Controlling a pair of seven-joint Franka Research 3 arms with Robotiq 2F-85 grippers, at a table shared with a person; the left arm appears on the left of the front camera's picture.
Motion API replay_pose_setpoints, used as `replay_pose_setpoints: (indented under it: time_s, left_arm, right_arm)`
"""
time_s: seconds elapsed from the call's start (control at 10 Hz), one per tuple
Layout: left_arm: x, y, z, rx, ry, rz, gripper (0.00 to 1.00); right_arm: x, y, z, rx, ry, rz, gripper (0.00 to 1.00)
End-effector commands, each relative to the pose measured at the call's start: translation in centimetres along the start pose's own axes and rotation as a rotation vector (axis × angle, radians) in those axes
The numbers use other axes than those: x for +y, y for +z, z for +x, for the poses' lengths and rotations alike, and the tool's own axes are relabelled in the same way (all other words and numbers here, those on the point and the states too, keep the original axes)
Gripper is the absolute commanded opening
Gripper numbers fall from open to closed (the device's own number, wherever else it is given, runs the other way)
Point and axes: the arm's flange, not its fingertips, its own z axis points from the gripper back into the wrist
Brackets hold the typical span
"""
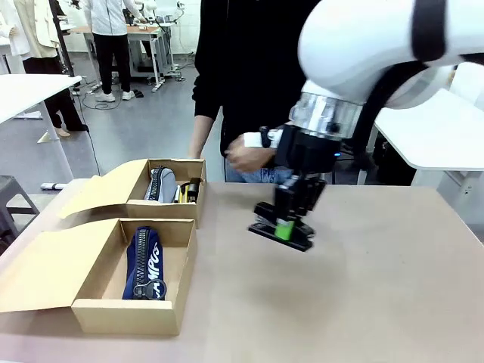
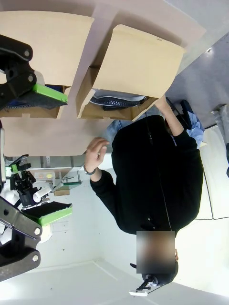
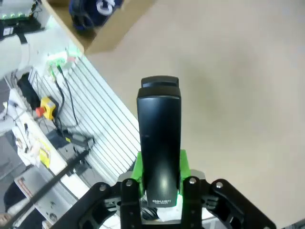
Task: Place items inside the box.
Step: Pick up a Pencil pouch or Stapler and place it inside the Mailer Box closest to the robot.
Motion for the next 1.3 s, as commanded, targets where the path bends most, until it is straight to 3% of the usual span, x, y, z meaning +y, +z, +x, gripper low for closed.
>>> replay_pose_setpoints:
  time_s: [0.0,0.1,0.2,0.3,0.4,0.7,0.9,1.1,1.2]
  left_arm:
    - [0.2,-0.2,-0.3,-0.012,-0.018,-0.031,1.0]
    - [0.2,-0.2,-0.3,-0.012,-0.018,-0.031,1.0]
    - [0.2,-0.2,-0.3,-0.012,-0.018,-0.031,1.0]
    - [0.2,-0.2,-0.3,-0.012,-0.018,-0.031,1.0]
    - [0.2,-0.2,-0.3,-0.012,-0.018,-0.031,1.0]
    - [0.2,-0.2,-0.3,-0.012,-0.018,-0.031,1.0]
    - [0.2,-0.2,-0.3,-0.012,-0.018,-0.031,1.0]
    - [0.2,-0.2,-0.3,-0.012,-0.018,-0.031,1.0]
    - [0.2,-0.2,-0.3,-0.012,-0.018,-0.031,1.0]
  right_arm:
    - [2.8,-1.0,4.8,-0.101,-0.186,0.01,0.32]
    - [3.8,-1.5,6.0,-0.133,-0.302,-0.065,0.32]
    - [2.8,-0.9,5.1,-0.131,-0.37,-0.105,0.32]
    - [-0.1,1.4,0.2,-0.15,-0.33,0.073,0.32]
    - [-1.5,2.7,-5.0,-0.167,-0.385,0.142,0.32]
    - [-1.5,2.5,-16.3,-0.302,-0.605,0.231,0.32]
    - [-1.9,1.3,-17.7,-0.334,-0.625,0.264,0.32]
    - [-2.4,1.6,-16.4,-0.367,-0.635,0.226,0.32]
    - [-2.6,1.6,-18.7,-0.319,-0.617,0.246,0.32]
